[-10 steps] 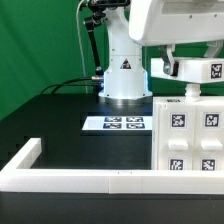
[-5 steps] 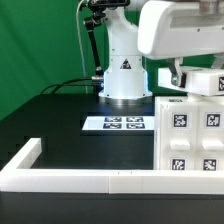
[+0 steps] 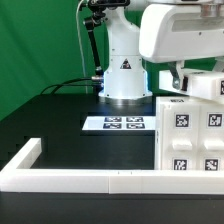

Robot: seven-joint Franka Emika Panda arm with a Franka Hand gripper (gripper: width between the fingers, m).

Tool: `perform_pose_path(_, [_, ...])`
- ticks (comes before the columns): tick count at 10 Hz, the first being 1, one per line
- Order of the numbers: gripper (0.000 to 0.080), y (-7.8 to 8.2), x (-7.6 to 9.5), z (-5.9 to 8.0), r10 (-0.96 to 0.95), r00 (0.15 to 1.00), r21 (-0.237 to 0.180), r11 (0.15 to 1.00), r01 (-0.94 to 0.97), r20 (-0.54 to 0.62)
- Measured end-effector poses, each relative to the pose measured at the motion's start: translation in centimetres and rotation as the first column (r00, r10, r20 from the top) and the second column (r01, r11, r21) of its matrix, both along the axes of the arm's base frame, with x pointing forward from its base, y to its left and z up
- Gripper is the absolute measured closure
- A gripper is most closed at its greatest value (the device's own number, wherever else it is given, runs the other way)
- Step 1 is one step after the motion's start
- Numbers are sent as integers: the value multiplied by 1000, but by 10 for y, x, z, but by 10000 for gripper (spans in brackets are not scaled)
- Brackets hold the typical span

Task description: Assemble cabinet

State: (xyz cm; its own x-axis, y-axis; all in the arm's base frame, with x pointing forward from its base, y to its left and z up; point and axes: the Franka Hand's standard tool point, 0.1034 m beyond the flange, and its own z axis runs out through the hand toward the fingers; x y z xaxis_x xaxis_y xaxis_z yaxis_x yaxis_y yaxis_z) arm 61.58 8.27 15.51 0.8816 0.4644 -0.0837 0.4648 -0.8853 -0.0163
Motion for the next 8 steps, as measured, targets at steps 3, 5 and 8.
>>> perform_pose_path(3, [253, 0, 0, 0, 0, 1000, 0, 1000, 0, 0])
perform_pose_path(5, [253, 0, 0, 0, 0, 1000, 0, 1000, 0, 0])
perform_pose_path(8, [253, 0, 0, 0, -23, 1000, -2, 1000, 23, 0])
